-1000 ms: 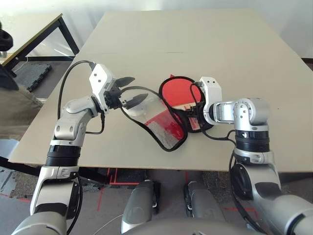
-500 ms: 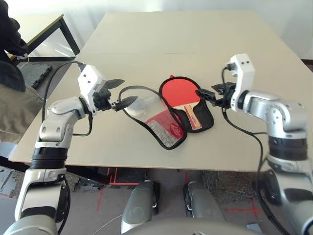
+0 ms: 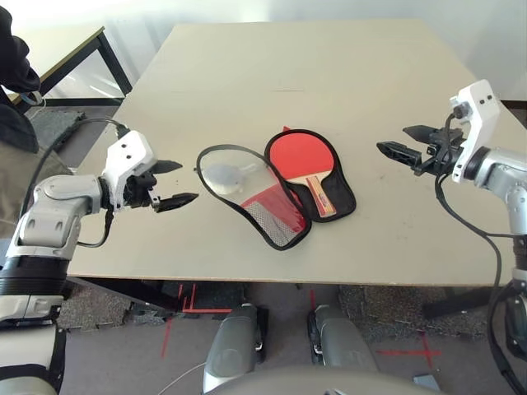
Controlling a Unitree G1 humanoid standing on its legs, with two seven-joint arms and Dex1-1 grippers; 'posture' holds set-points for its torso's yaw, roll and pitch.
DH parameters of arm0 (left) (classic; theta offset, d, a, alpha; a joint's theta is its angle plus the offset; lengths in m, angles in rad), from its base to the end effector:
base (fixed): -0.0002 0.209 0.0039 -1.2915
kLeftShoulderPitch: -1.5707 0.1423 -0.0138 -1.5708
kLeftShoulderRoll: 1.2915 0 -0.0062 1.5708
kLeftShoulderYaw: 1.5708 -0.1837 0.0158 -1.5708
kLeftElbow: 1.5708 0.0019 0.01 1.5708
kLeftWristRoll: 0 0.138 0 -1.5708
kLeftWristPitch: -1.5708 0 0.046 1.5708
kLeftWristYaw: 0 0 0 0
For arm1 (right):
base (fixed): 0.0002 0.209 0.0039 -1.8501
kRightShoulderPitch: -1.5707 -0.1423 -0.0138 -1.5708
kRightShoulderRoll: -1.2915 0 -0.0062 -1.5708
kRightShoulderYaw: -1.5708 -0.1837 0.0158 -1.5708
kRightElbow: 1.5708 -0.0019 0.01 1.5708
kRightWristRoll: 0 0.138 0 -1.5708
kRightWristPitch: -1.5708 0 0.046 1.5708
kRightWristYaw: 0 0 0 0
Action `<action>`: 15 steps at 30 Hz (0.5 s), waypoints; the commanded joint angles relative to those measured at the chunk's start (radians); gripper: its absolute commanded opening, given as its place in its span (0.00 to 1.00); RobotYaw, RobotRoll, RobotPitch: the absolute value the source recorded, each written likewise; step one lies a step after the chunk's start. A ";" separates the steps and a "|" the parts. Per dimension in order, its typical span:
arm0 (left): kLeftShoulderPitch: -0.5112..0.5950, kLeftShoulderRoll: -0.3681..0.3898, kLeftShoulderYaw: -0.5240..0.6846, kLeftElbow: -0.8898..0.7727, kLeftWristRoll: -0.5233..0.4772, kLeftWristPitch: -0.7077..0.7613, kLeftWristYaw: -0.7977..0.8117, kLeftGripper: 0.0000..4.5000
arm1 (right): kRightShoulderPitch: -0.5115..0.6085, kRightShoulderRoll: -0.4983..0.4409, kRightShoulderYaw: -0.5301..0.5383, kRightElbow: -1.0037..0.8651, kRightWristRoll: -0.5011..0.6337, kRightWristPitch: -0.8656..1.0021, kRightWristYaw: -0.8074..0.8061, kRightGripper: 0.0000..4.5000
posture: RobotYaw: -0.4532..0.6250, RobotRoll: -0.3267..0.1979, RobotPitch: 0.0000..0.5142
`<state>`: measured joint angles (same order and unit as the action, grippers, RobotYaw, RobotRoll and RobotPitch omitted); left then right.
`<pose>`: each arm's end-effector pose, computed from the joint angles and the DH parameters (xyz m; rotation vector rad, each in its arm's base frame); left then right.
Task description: Store the ping-pong paddle in its case and zip it.
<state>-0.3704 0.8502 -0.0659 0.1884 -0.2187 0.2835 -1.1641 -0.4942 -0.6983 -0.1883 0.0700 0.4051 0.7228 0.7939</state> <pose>0.2606 0.2930 0.1516 0.4781 0.4353 -0.9836 0.2676 -0.2833 0.1844 -0.0829 0.2446 0.5922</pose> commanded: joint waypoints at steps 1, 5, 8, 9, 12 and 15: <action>-0.035 -0.045 -0.064 -0.016 0.020 0.020 -0.018 1.00 | 0.022 -0.007 -0.006 -0.010 0.020 0.011 0.009 0.99 | 0.45 0.62 0.16; -0.089 -0.117 -0.085 -0.010 0.000 0.030 -0.016 1.00 | 0.039 -0.009 -0.017 -0.024 0.040 0.028 0.012 0.99 | 0.44 0.62 0.17; -0.150 -0.193 -0.083 -0.009 -0.037 0.062 -0.020 1.00 | 0.061 -0.013 -0.022 -0.037 0.060 0.053 0.018 0.99 | 0.44 0.62 0.17; -0.170 -0.214 -0.086 -0.006 -0.044 0.071 -0.024 1.00 | 0.070 -0.015 -0.024 -0.040 0.067 0.060 0.021 0.99 | 0.43 0.62 0.17; -0.241 -0.288 -0.107 0.021 -0.050 0.076 -0.038 1.00 | 0.098 -0.021 -0.030 -0.041 0.072 0.067 0.021 0.99 | 0.42 0.62 0.17; -0.308 -0.360 -0.129 0.070 -0.042 0.052 -0.045 1.00 | 0.117 -0.025 -0.039 -0.046 0.093 0.093 0.027 0.99 | 0.42 0.62 0.18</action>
<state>-0.6613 0.5032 -0.1739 0.2281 -0.2617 0.3467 -1.1976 -0.3881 -0.7149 -0.2114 0.0383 0.4781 0.7960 0.8146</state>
